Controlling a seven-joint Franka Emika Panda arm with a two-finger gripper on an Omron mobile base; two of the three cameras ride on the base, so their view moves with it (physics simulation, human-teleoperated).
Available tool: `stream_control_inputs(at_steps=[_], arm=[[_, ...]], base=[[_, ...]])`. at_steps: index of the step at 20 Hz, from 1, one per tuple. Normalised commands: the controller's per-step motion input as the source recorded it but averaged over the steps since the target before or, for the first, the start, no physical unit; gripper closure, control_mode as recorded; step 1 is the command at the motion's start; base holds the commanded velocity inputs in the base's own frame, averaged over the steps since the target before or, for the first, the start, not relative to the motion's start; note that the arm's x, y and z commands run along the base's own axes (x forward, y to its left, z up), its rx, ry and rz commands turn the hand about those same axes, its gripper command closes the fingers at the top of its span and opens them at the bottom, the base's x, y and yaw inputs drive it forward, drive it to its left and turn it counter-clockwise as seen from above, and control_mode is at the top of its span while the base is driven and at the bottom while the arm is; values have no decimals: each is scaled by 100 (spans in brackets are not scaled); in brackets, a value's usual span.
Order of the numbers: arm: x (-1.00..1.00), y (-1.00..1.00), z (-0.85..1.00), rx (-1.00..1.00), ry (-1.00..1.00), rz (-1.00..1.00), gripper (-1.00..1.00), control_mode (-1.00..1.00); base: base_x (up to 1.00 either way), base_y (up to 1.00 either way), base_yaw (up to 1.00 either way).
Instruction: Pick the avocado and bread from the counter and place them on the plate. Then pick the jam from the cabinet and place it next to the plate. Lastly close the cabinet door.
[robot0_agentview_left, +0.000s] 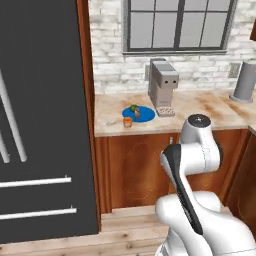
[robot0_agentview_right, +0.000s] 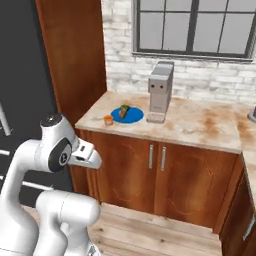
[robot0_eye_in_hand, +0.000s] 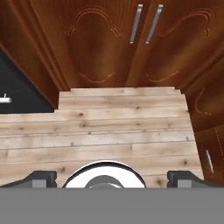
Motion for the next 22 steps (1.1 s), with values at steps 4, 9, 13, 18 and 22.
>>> stream_control_inputs(at_steps=[4,9,13,18,22], arm=[[0,0,0,0,0,0,-100,100],[0,0,0,0,0,0,-100,100],[0,0,0,0,0,0,-100,100],[0,0,0,0,0,0,-100,100],[0,0,0,0,0,0,-100,100]], base=[[-14,-11,-67],[1,-1,-63],[4,0,-59],[16,0,-59],[46,0,-50]])
